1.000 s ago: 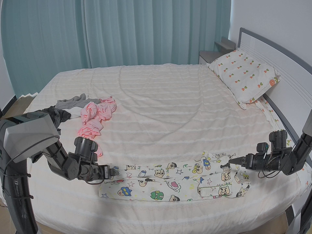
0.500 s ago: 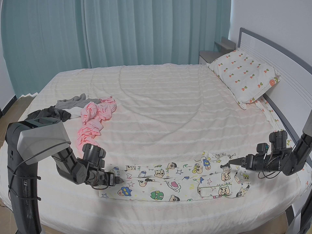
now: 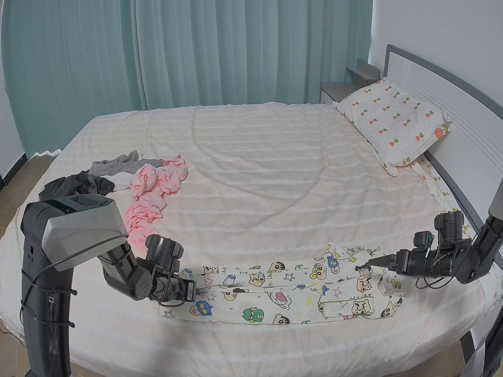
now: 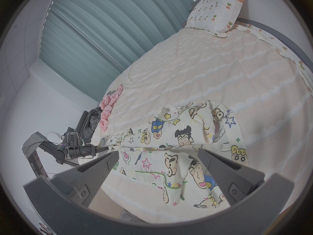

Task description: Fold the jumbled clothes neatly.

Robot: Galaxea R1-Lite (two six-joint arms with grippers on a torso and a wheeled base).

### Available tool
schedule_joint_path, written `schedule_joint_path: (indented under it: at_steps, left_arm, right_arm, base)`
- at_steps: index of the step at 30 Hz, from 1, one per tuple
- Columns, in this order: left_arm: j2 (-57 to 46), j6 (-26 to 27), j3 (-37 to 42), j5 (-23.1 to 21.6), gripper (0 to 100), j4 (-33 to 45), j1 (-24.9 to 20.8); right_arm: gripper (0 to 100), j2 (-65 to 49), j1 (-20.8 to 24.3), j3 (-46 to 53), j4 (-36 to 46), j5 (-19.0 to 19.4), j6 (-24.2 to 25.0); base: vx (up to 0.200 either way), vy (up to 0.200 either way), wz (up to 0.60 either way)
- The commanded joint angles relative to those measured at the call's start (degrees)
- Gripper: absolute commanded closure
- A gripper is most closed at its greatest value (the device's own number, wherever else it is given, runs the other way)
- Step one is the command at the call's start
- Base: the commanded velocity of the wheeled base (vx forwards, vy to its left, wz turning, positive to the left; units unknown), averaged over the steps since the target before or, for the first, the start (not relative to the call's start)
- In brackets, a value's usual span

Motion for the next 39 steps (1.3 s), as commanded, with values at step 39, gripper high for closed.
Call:
schedule_joint_path:
  at_steps: [39]
  left_arm:
    - [-20.15, -2.74, 13.27, -7.96, 100, 0.54, 23.68]
  right_arm:
    - [0, -1.34, -0.35, 1.12, 0.0, 2.03, 0.17]
  base:
    - [0.0, 0.0, 0.0]
